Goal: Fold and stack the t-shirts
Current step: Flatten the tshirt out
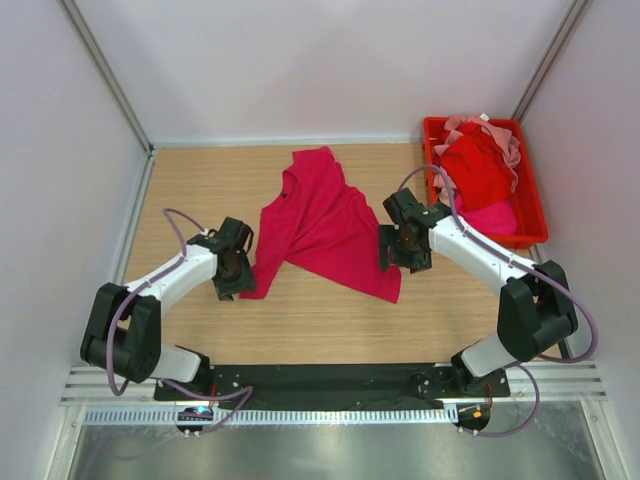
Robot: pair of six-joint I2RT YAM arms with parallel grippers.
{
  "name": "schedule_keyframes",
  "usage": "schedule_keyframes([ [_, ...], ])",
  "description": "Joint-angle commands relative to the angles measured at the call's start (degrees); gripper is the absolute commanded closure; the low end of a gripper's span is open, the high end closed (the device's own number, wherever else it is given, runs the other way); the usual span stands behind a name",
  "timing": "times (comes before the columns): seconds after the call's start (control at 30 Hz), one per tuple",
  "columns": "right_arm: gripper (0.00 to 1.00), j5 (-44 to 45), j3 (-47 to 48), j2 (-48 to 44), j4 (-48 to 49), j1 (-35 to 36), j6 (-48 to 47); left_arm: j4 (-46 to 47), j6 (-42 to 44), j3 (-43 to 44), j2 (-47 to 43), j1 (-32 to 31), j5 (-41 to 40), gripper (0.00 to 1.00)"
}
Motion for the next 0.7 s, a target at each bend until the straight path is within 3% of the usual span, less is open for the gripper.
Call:
schedule_keyframes([
  [0.0,0.26,-0.38,-0.97,-4.1,2.62,0.2,1.15,4.17,-1.4,-1.78,0.06,1.33,0.94,0.48],
  [0.37,0.26,-1.08,-2.38,-3.75,2.8,0.2,0.72,9.98,-1.14,-2.75,3.57,4.67,2.52,0.5],
  [0.67,0.29,-1.69,-1.94,0.28,1.4,0.2,1.07,11.83,-2.9,-4.25,6.83,4.67,5.42,0.62],
])
